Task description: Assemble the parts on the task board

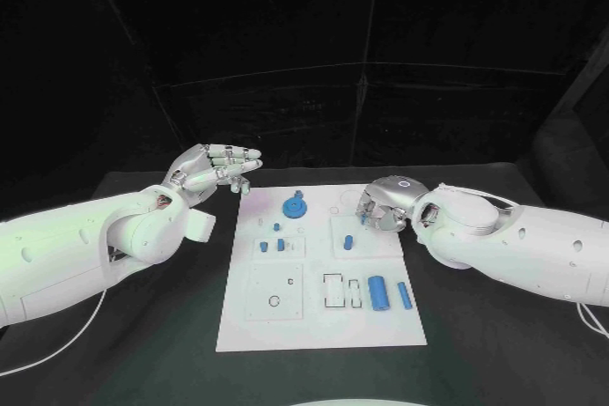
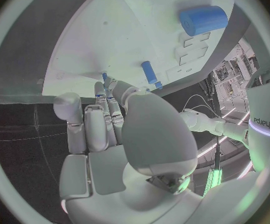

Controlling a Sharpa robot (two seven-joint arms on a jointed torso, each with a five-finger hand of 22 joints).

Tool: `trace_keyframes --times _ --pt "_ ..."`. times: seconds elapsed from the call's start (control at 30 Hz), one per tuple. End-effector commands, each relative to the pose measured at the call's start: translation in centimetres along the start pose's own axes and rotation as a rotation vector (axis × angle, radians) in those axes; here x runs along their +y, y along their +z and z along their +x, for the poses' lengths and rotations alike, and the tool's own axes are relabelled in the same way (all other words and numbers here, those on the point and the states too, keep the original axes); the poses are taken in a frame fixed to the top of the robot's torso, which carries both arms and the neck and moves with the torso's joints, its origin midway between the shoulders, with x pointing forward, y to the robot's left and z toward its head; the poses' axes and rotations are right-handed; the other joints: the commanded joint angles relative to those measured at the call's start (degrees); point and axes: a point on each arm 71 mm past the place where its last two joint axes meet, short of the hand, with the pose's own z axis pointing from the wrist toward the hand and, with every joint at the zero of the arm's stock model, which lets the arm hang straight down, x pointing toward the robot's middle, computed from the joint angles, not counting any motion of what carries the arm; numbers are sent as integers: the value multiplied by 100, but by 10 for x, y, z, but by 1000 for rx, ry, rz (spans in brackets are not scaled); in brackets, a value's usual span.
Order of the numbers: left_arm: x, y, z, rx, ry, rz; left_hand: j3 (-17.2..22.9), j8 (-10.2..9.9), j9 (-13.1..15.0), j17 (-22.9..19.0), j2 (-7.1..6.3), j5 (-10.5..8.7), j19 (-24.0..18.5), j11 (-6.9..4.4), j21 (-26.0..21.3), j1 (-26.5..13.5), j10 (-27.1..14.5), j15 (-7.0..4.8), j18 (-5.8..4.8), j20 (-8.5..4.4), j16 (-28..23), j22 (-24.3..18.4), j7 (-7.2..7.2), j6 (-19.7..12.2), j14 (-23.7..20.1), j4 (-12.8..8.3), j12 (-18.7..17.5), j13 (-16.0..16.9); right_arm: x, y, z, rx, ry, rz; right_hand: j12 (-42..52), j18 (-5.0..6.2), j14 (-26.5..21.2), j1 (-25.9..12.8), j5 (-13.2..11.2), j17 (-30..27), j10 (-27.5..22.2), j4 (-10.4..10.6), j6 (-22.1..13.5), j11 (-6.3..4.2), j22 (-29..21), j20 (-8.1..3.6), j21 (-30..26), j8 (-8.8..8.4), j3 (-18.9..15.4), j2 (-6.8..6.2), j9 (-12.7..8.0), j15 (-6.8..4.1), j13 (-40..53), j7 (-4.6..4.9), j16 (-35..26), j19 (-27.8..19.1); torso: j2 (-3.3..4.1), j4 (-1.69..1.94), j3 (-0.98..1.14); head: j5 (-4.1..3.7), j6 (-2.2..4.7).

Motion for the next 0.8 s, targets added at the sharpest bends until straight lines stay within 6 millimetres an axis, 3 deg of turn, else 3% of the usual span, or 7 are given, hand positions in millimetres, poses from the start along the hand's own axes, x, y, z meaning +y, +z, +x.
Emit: trace_keyframes --times 0.03,0.23,0.4,0.63,0.8 --pt "-1 0 -1 2 -7 5 -24 -14 -8 -6 37 22 -32 -9 -30 6 -39 -11 38 10 -25 -10 -2 -52 -39 -18 36 -8 -1 -3 -6 -59 19 12 4 -7 260 -70 -40 7 39 -7 44 11 16 2 32 15 29 -9 4 -43 -9 -3 32 26 0 -1 -3 -1 3" --pt "-1 0 -3 -3 -4 5 -27 -16 -10 -8 38 21 -31 -6 -31 8 -47 -10 38 11 -24 -12 1 -59 -40 -21 37 -8 0 -12 -14 -76 46 14 3 -8 262 -73 -41 13 39 -7 44 11 18 1 34 14 30 -11 4 -43 -10 -3 35 27 -1 1 -4 4 6" --pt "-1 0 -4 -7 -2 6 -27 -16 -10 -8 38 21 -31 -6 -31 8 -47 -10 38 11 -24 -12 1 -59 -40 -21 37 -8 13 -17 -28 -119 81 -21 1 -11 262 -76 -43 14 38 -8 45 10 33 1 41 13 31 -16 3 -43 -10 -3 37 34 4 -7 2 26 15" --pt "-1 1 -3 -5 -3 7 -27 -16 -10 -8 38 21 -31 -6 -31 8 -47 -10 38 11 -24 -12 1 -59 -40 -21 37 -8 53 -20 -40 -151 128 -125 -4 -12 266 -74 -41 28 38 -17 47 9 43 0 48 10 39 -24 2 -44 -12 -5 47 39 8 6 1 61 41" --pt "-1 2 -2 -5 -2 8 -27 -16 -10 -8 38 21 -31 -6 -31 8 -47 -10 38 11 -24 -12 1 -59 -40 -21 37 -8 77 -12 -40 -143 141 -183 -7 -12 265 -73 -40 21 38 -22 47 9 40 -1 47 8 45 -28 2 -45 -13 -4 43 38 8 -5 -2 136 25"
